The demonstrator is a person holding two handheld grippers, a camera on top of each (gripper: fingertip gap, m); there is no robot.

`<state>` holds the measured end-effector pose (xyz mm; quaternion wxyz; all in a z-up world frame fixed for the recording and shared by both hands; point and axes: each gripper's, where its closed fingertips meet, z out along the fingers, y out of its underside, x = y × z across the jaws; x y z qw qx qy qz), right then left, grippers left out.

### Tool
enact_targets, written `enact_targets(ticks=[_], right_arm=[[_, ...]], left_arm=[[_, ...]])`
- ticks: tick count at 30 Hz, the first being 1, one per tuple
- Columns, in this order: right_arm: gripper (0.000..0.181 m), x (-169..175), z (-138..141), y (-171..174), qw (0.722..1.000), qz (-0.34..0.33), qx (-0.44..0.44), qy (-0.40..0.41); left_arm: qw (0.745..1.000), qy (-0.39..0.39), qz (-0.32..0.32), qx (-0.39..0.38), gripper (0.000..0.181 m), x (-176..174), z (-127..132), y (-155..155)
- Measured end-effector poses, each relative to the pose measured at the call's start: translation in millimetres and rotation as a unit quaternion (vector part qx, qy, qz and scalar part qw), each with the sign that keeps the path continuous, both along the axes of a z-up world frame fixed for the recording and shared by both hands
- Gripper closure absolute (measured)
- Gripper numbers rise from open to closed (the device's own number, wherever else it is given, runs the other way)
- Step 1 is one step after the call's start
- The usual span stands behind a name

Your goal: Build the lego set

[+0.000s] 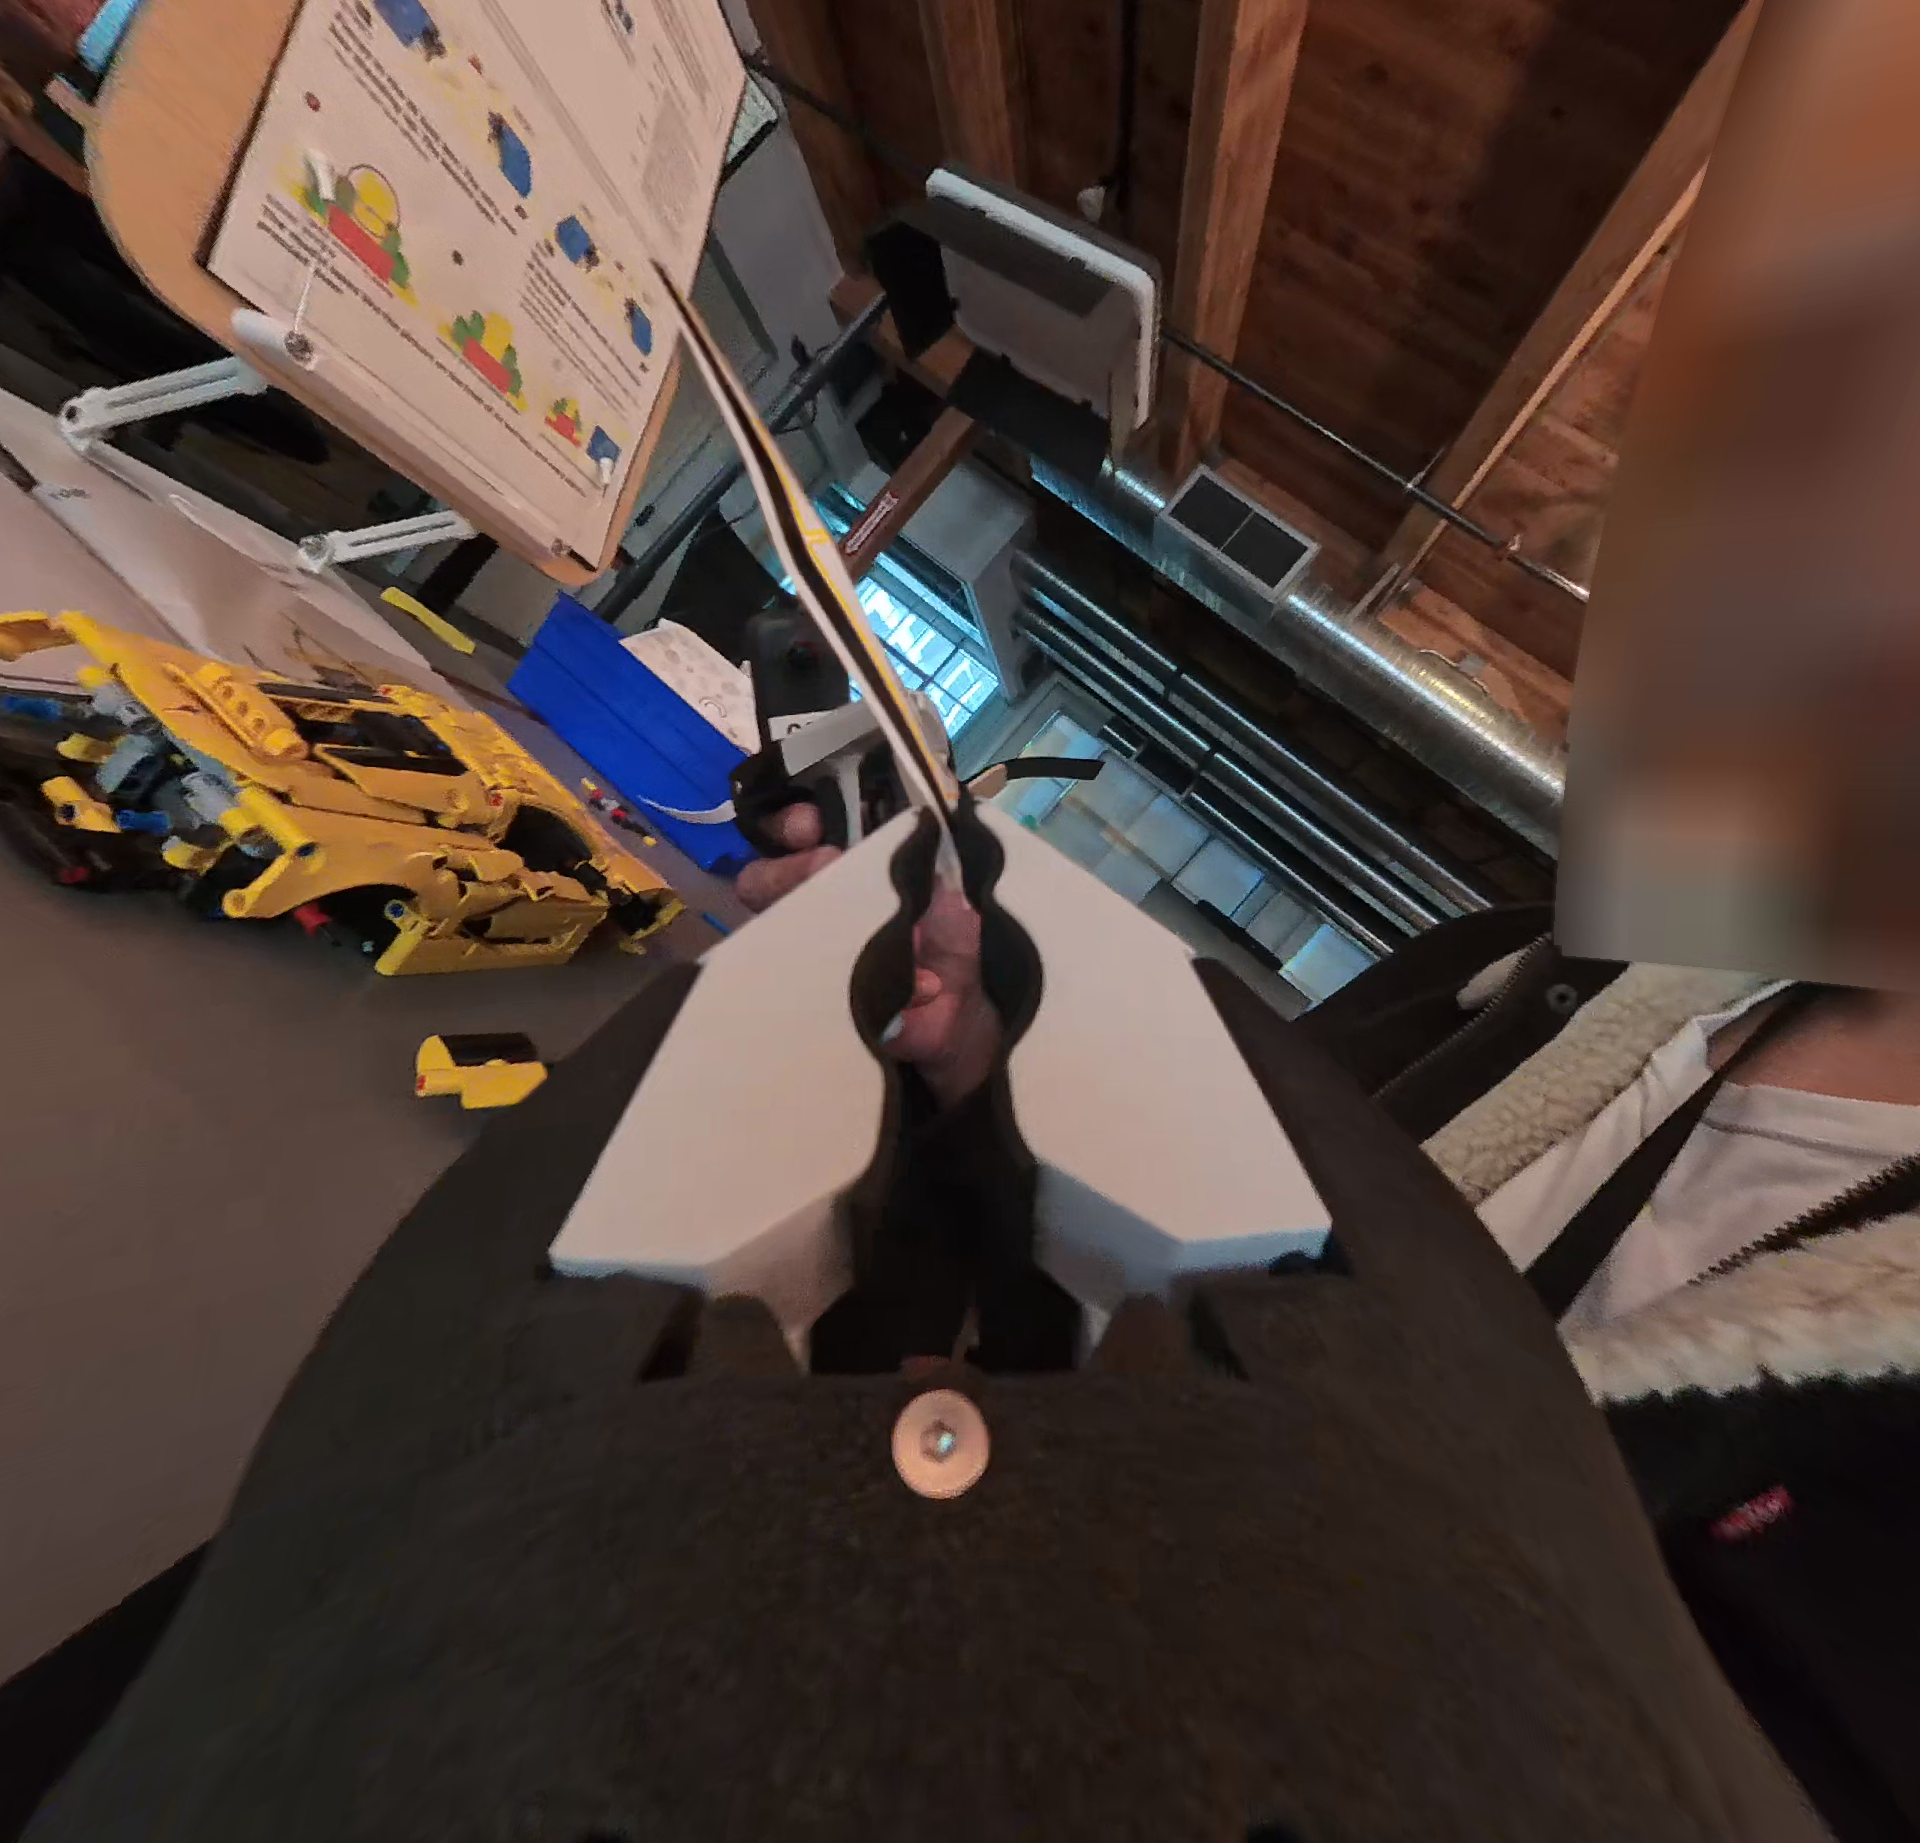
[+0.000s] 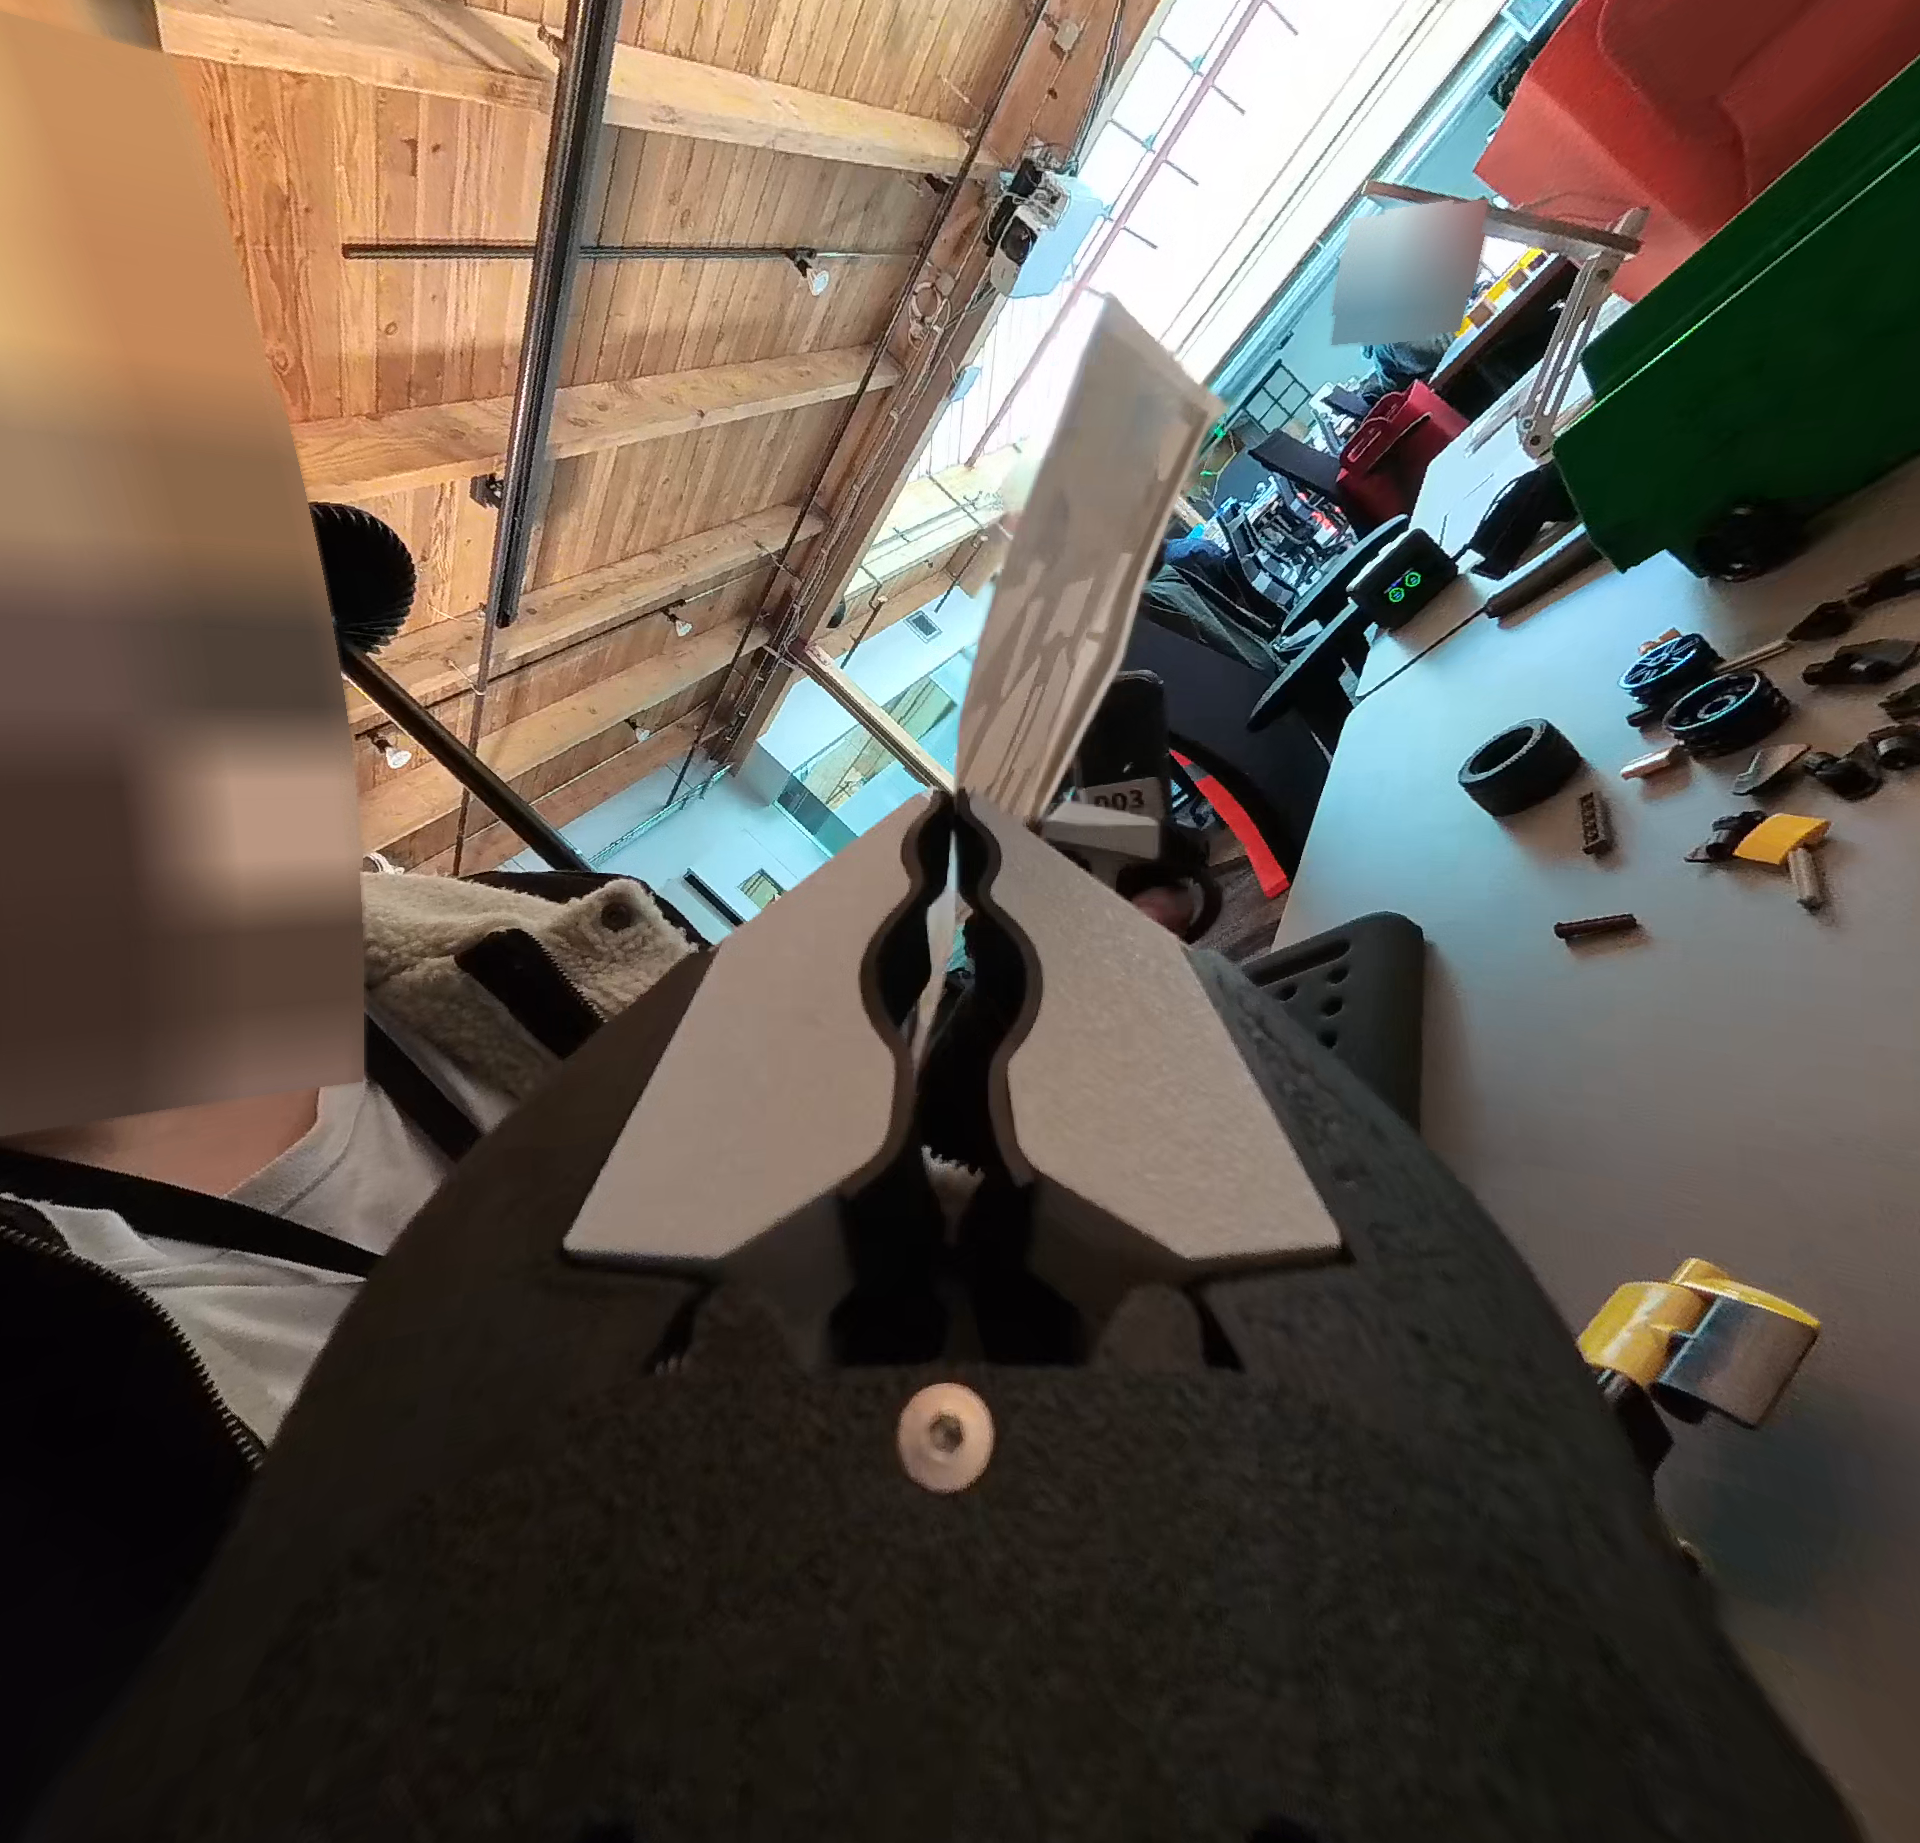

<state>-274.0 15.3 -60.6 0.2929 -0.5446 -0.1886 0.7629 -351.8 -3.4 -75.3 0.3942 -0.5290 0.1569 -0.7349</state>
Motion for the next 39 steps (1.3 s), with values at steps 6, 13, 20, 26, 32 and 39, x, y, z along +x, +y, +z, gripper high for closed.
enact_targets(ticks=[6,13,20,26,32,39], right_arm=[[0.181,3,0,3,1.0,-0.005,-0.005,0.004],[0.181,4,1,4,1.0,-0.004,-0.01,0.012],[0.181,5,1,4,1.0,-0.005,-0.011,0.014],[0.181,4,2,2,1.0,0.001,-0.011,0.016],[0.181,3,1,2,1.0,0.001,-0.01,0.011],[0.181,1,-6,7,0.999,-0.025,0.002,-0.021]], left_arm=[[1.0,-0.006,-0.009,0.013,0.18,-4,5,-6],[1.0,0.007,-0.016,0.026,0.179,0,4,-12],[0.999,0.011,-0.015,0.031,0.179,2,2,-13],[0.999,0.019,-0.032,0.033,0.176,6,-3,-18],[0.999,0.006,-0.036,0.029,0.181,3,0,-19],[0.999,0.007,-0.026,0.043,0.181,0,4,-20]])
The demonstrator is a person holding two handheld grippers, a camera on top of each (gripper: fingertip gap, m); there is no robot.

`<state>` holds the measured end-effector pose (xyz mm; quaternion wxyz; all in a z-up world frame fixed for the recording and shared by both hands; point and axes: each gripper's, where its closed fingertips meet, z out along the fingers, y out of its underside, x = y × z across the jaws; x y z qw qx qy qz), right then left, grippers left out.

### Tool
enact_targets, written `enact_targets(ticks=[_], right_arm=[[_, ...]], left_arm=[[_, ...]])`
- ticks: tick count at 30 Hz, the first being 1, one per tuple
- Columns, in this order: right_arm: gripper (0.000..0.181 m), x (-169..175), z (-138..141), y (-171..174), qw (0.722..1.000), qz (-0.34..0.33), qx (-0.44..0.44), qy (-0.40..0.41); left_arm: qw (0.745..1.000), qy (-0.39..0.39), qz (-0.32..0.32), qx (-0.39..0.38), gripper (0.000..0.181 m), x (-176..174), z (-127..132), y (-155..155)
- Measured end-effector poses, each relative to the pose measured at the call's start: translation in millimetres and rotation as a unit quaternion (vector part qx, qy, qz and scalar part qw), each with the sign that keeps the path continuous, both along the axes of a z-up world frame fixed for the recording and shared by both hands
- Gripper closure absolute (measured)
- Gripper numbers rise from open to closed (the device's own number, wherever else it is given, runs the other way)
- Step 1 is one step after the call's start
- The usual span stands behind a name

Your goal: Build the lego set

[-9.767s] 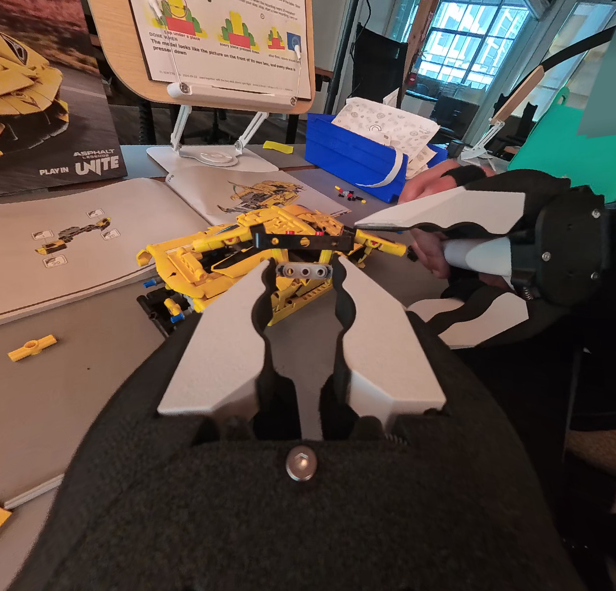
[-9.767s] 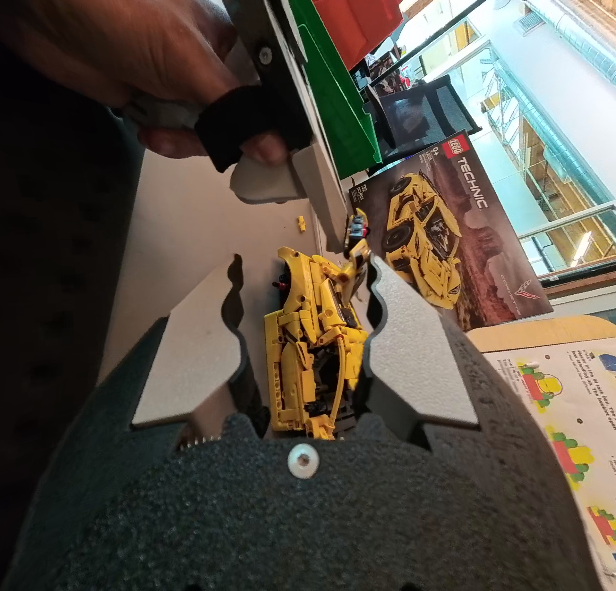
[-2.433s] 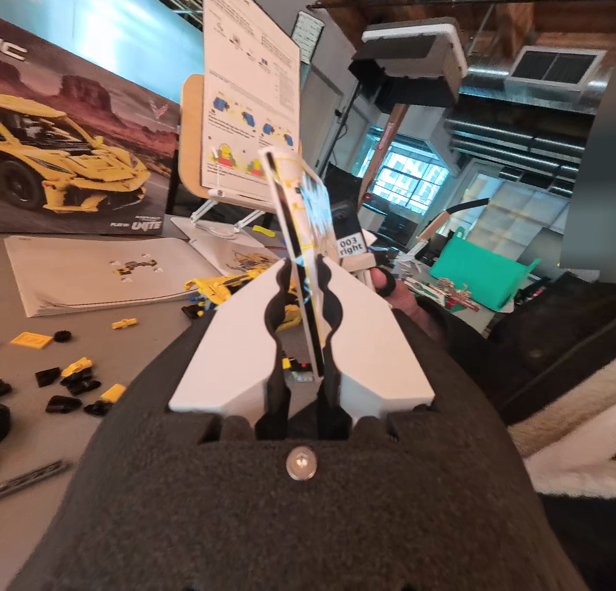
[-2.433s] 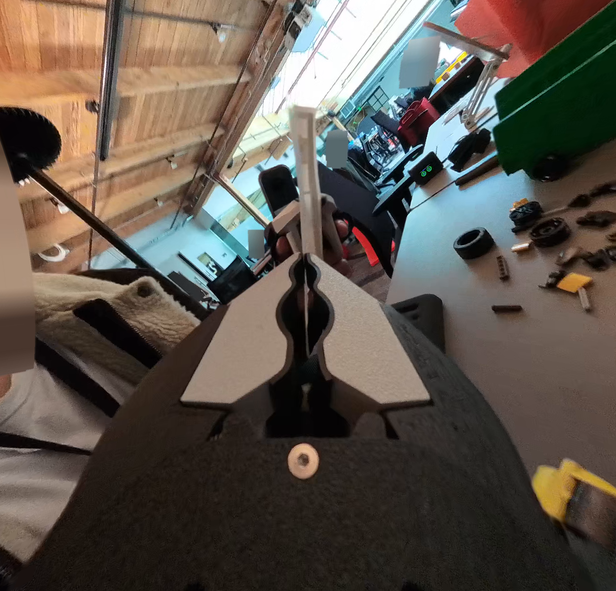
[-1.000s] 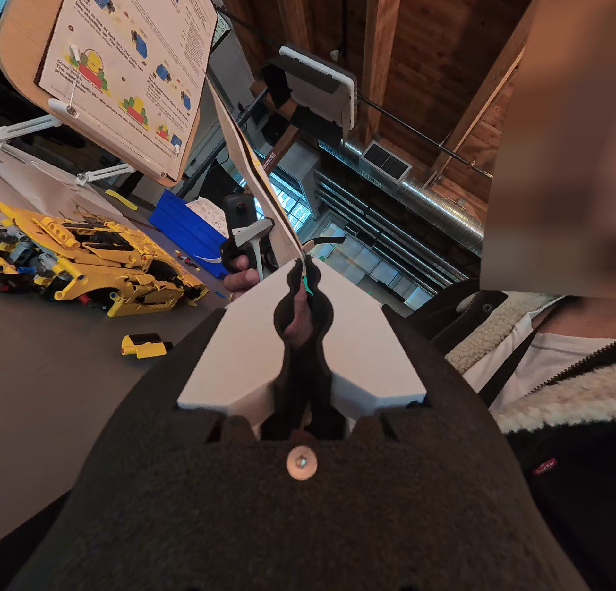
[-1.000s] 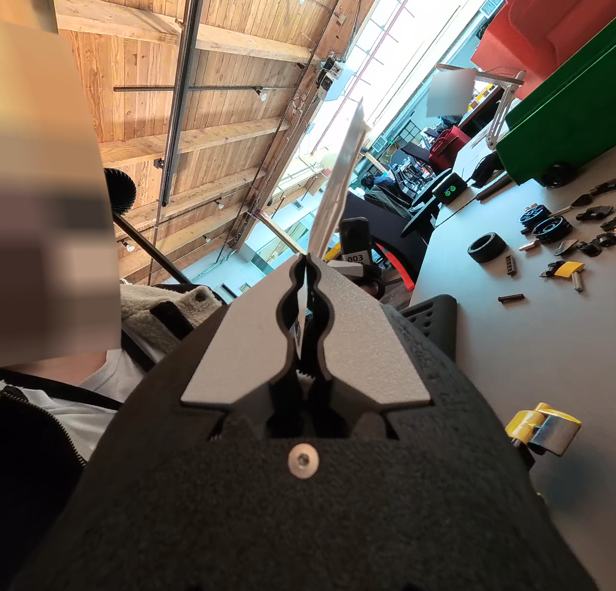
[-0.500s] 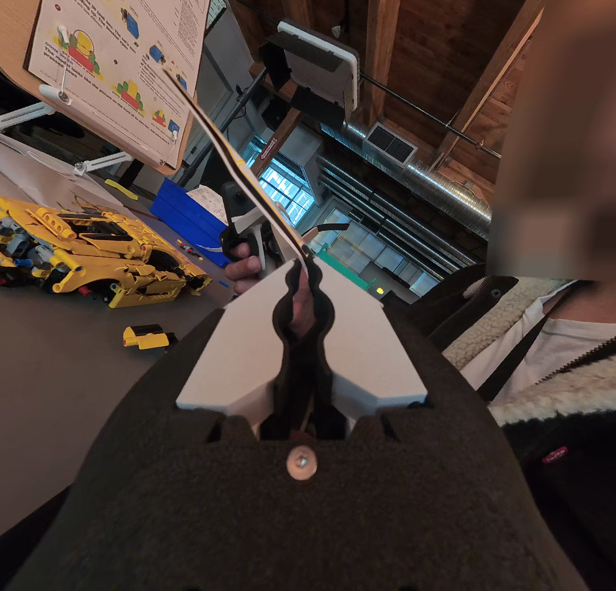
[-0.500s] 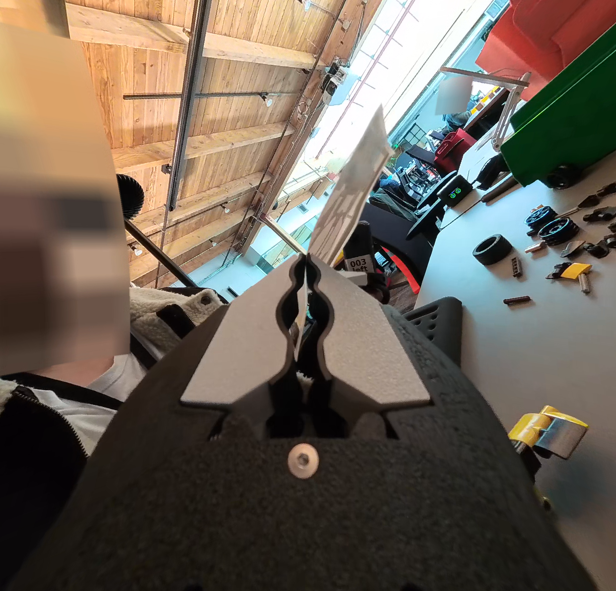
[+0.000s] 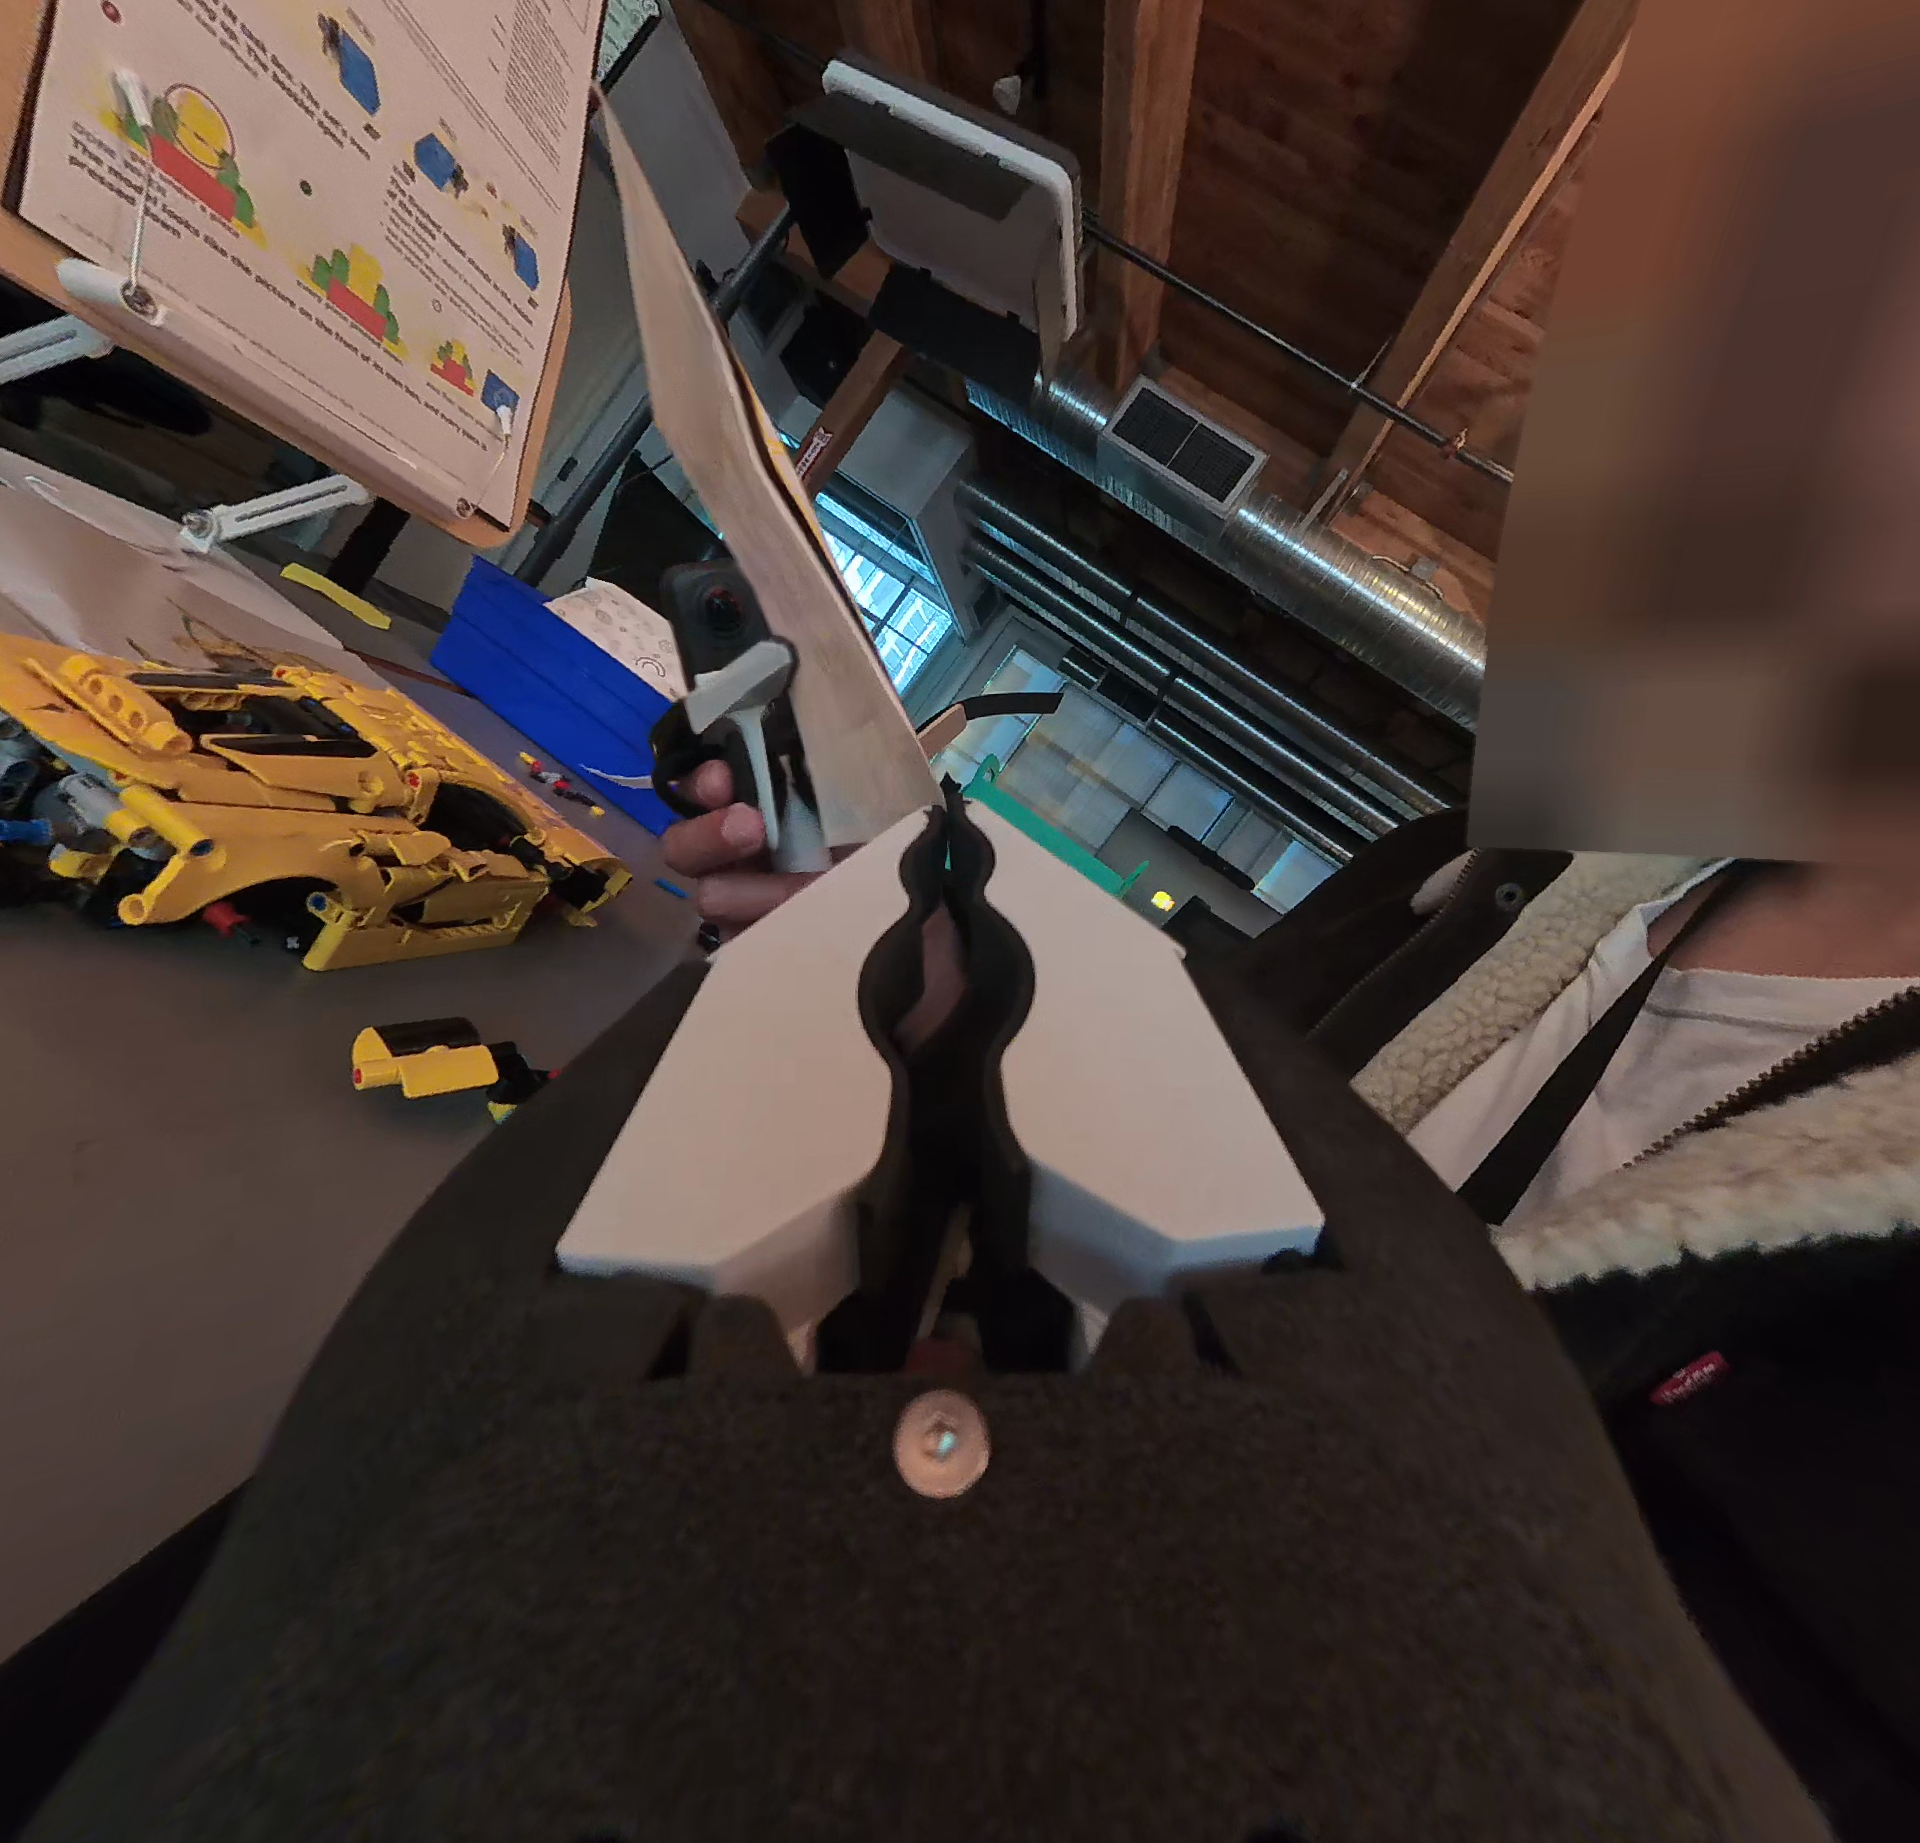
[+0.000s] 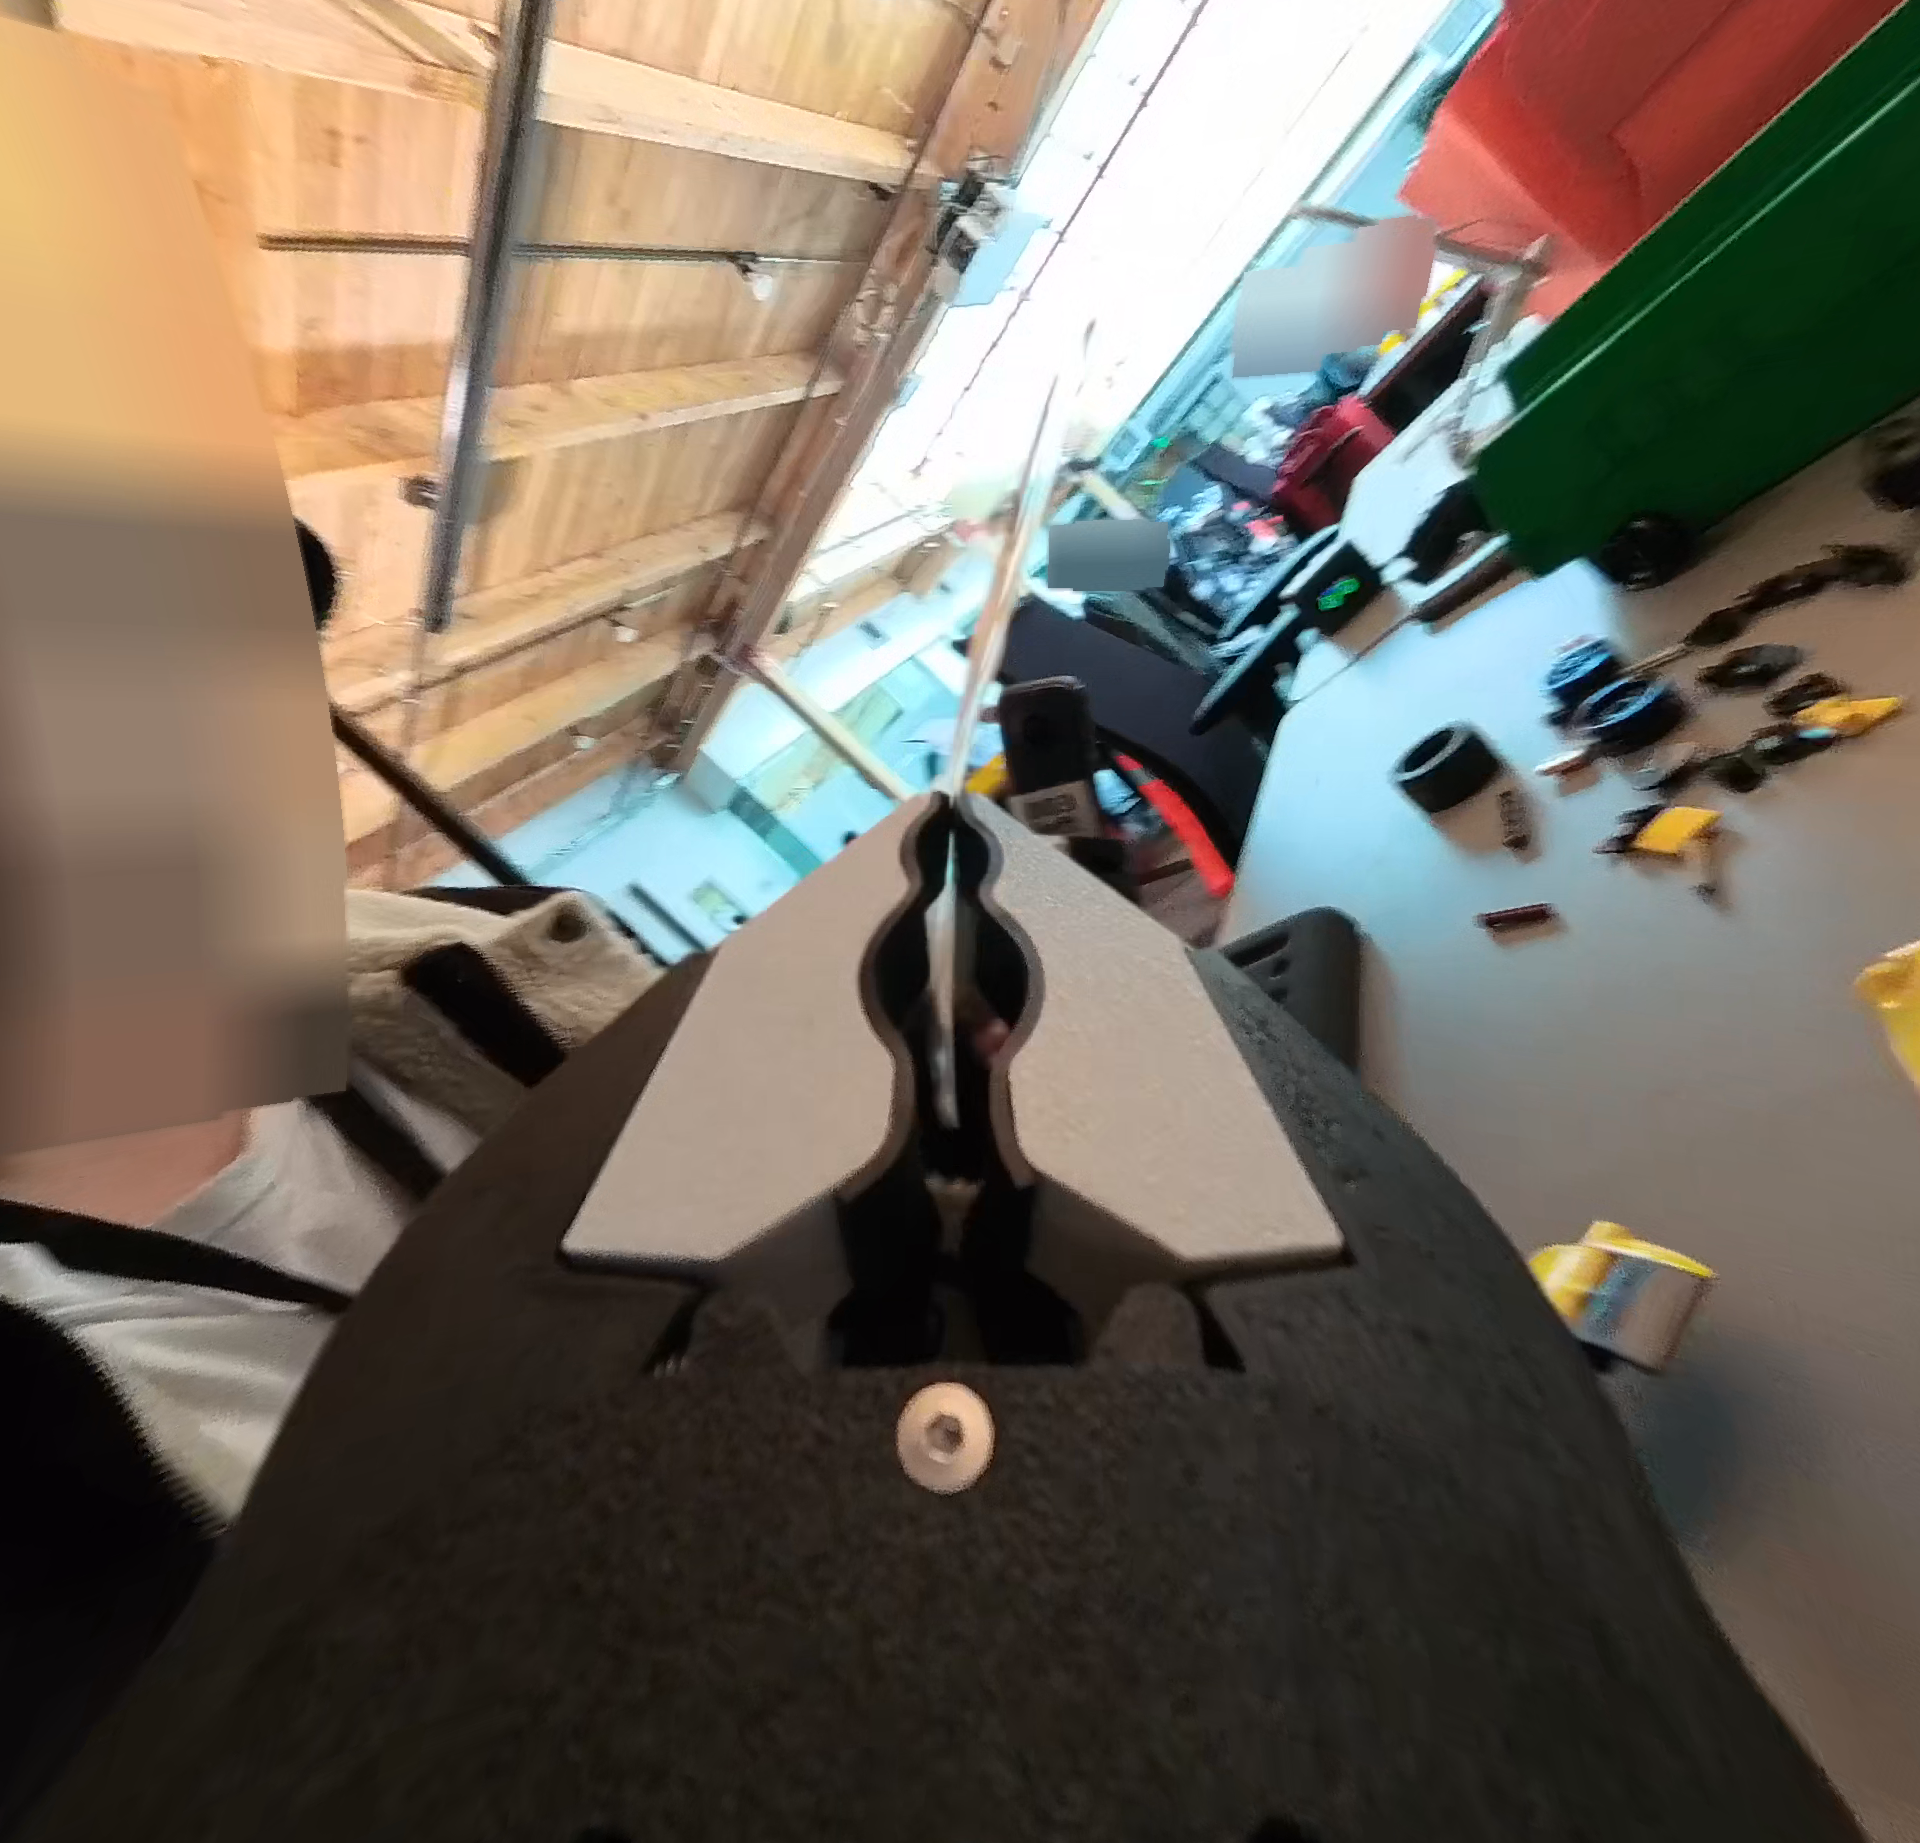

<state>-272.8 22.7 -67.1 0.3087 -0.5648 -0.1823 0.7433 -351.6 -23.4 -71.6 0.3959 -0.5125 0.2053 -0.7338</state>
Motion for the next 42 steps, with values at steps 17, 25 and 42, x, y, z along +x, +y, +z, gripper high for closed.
enact_targets(ticks=[17,25,42], right_arm=[[0.113,-73,18,-79,0.936,-0.013,0.284,-0.209],[0.141,-75,14,-93,0.963,0.07,0.206,-0.156],[0.172,-69,3,-83,0.986,0.142,0.065,-0.056]], left_arm=[[0.98,0.055,0.044,0.187,0.181,9,24,-30],[0.975,0.064,0.035,0.208,0.181,15,20,-36],[0.968,0.088,0.038,0.232,0.181,20,14,-39]])
